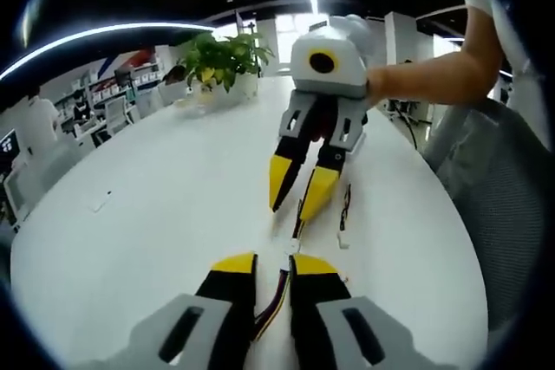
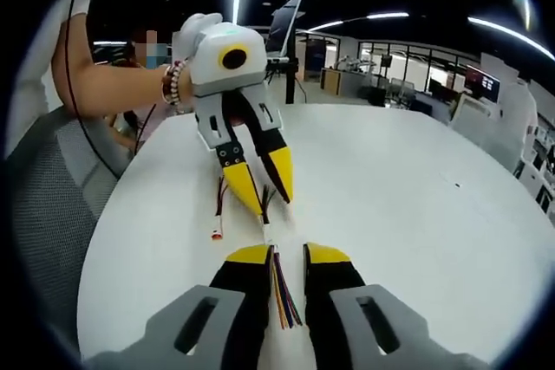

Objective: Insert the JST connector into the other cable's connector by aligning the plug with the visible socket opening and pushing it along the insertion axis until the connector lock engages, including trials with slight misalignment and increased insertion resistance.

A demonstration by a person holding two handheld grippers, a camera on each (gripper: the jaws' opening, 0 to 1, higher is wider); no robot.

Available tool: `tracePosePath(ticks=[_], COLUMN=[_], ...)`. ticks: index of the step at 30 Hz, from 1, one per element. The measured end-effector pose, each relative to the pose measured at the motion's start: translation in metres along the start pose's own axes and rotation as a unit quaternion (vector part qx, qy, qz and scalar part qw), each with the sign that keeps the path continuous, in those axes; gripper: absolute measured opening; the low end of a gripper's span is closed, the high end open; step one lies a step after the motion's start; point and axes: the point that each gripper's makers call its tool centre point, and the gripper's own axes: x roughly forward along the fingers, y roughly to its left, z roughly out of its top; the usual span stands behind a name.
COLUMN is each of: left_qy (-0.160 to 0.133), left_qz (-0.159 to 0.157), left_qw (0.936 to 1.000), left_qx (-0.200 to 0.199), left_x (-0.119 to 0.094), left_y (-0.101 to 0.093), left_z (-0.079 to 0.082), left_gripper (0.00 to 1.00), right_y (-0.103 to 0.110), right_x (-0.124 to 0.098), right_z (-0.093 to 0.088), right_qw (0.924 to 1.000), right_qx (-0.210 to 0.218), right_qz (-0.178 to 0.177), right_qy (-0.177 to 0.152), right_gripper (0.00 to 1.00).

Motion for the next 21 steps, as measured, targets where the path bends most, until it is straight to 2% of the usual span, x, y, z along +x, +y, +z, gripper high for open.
tracePosePath(ticks=[4,10,15,21], left_qy=[0.004,-0.006,0.002,0.011], left_qz=[0.005,0.008,0.008,0.001], left_qw=[1.0000,0.9999,0.9999,0.9997], left_qx=[0.005,0.002,0.006,0.022], left_x=[-0.003,-0.006,-0.006,-0.010], left_y=[0.001,-0.002,-0.004,-0.011], left_z=[0.002,0.012,0.011,0.016], left_gripper=[0.08,0.08,0.09,0.09], right_y=[0.002,0.006,0.018,0.025], right_x=[-0.002,-0.004,-0.011,-0.007], right_z=[0.003,0.007,0.007,0.007], right_qw=[1.0000,1.0000,0.9999,0.9997], right_qx=[-0.004,-0.009,-0.010,-0.020], right_qz=[0.000,0.003,0.005,0.007], right_qy=[0.000,0.001,0.006,0.015], right_gripper=[0.11,0.11,0.11,0.11])
